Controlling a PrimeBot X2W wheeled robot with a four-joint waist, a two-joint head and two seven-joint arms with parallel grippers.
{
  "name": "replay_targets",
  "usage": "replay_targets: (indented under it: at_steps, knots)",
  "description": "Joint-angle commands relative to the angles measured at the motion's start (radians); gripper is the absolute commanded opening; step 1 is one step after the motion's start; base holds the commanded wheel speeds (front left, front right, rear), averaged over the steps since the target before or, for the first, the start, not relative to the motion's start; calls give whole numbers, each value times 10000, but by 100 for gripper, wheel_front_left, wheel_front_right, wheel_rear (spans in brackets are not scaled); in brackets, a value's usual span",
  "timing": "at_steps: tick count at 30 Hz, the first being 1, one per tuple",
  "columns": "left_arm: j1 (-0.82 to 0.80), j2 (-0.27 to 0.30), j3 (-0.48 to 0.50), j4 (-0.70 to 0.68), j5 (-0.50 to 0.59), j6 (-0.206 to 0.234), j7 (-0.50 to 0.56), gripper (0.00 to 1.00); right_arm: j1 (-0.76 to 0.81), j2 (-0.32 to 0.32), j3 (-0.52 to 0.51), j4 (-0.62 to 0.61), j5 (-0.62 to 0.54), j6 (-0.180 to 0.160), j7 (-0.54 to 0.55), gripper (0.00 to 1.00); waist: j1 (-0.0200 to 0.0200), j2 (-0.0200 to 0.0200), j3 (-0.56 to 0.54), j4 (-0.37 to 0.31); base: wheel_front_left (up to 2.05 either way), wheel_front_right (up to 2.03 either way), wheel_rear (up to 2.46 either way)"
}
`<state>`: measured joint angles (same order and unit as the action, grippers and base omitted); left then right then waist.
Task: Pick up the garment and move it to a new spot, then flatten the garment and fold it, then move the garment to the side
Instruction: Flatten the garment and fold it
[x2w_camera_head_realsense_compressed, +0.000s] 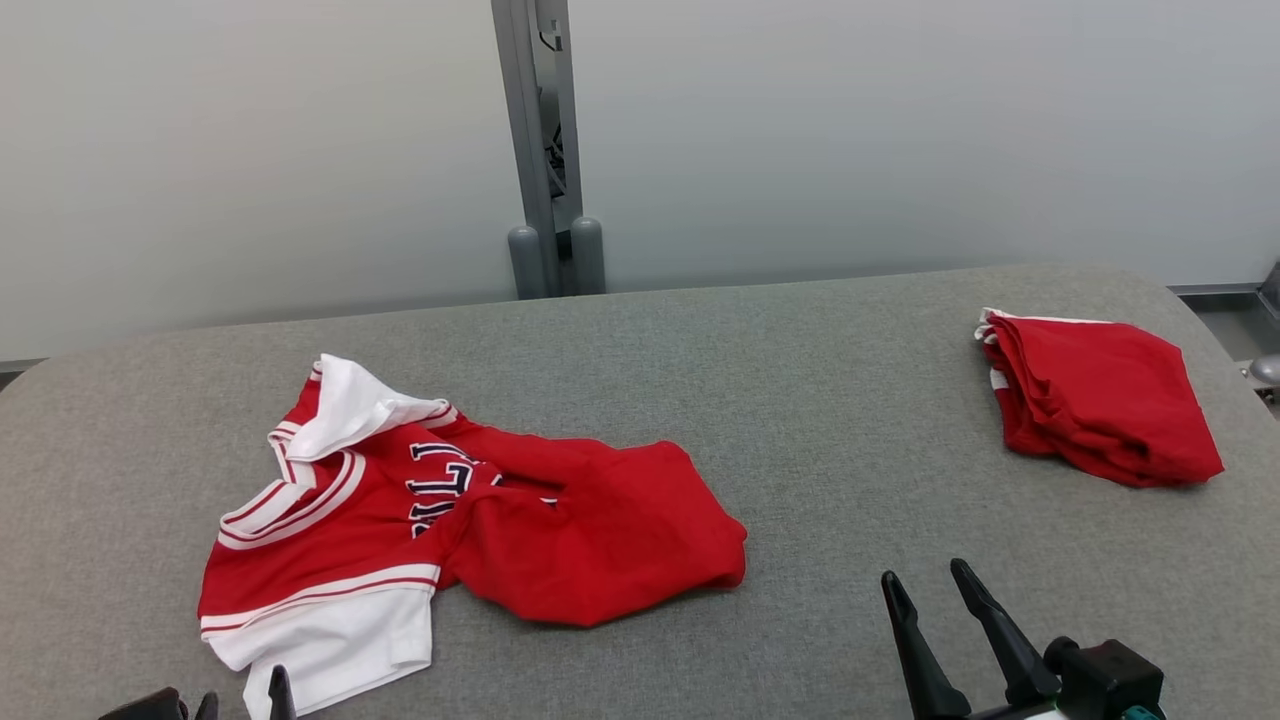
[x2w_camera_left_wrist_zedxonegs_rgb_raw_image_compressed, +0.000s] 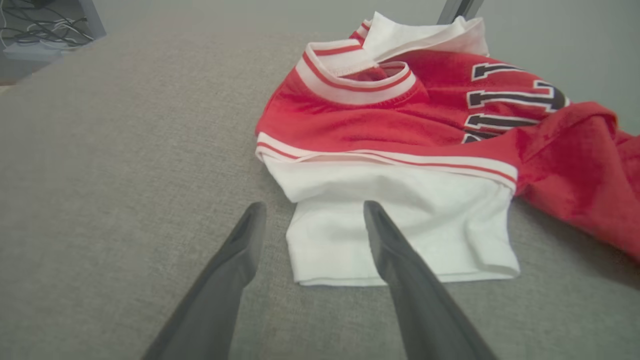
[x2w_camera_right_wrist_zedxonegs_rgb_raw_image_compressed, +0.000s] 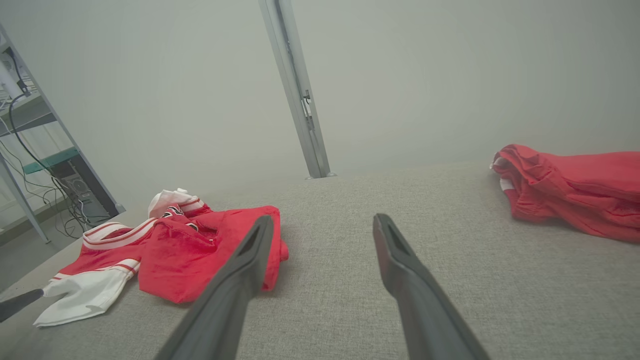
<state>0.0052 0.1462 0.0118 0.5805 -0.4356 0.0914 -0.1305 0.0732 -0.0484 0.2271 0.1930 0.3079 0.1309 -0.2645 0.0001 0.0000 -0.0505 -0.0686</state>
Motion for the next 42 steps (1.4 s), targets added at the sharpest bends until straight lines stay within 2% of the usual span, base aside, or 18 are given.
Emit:
replay_targets:
  at_steps: [1, 6, 10, 11, 12, 13, 14, 15, 22, 28, 32, 34, 36, 42]
  knots:
    - [-234, 15, 85, 288, -199, -85, 141, 100, -54, -46, 14, 12, -40, -4, -5, 100, -1, 0, 60, -88, 0, 0, 0]
    - [-667, 51, 94, 1311, -390, -184, 446, 100, -123, -46, 14, 54, -70, -4, -5, 100, -1, 0, 177, -280, 0, 0, 0]
    - [-1049, 114, -78, 2052, -236, -280, 206, 100, -144, -118, 108, 189, -13, -4, -5, 100, -1, 0, 216, -350, 0, 0, 0]
    - [-1120, 84, -123, 2191, -229, -371, 107, 95, -151, -142, 128, 232, 14, -4, -5, 100, -1, 0, 216, -349, 0, 0, 0]
    - [-1188, 38, -164, 2381, -275, -433, 118, 43, -175, -147, 173, 305, 26, -4, -5, 100, -1, 0, 213, -342, 0, 0, 0]
    - [-1249, 48, -218, 2509, -240, -487, 59, 4, -214, -158, 259, 382, 48, -4, -5, 100, -1, 0, 210, -326, 0, 0, 0]
    - [-1249, 48, -218, 2509, -240, -487, 59, 4, -214, -158, 259, 382, 48, -4, -5, 100, -1, 0, 210, -326, 0, 0, 0]
    - [-1298, 26, -250, 2661, -239, -560, -2, 0, -277, -180, 355, 474, 74, -4, -5, 100, -1, 0, 208, -303, 0, 0, 0]
    - [-1651, -99, -511, 3509, -250, -1119, -412, 0, -1390, -401, 1221, 1633, 608, -4, -6, 100, -1, 0, 251, 67, 0, 0, 0]
    - [-1947, -65, -671, 3845, -196, -1420, -808, 0, -3075, -667, 2227, 3300, 1708, -4, 290, 100, -1, 0, 367, 422, 0, 0, 0]
    - [-1967, -156, -793, 3786, -178, -1541, -970, 0, -4339, -689, 2982, 4347, 2775, -4, 1201, 100, -1, 0, 486, 655, 0, 0, 0]
    - [-1917, -243, -926, 3631, -99, -1601, -1057, 0, -5325, -777, 3455, 4955, 3722, -4, 2191, 100, -1, 0, 632, 904, 0, 0, 0]
    - [-1904, -296, -1029, 3497, -72, -1621, -1084, 0, -5895, -746, 3580, 5263, 4522, -4, 2928, 100, -1, 0, 771, 1070, 0, 0, 0]
    - [-2132, -447, -1316, 3037, 53, -1525, -1090, 0, -7362, -1160, 4185, 6004, 5960, -4, 4751, 100, -1, 0, 1182, 1627, 0, 0, 0]
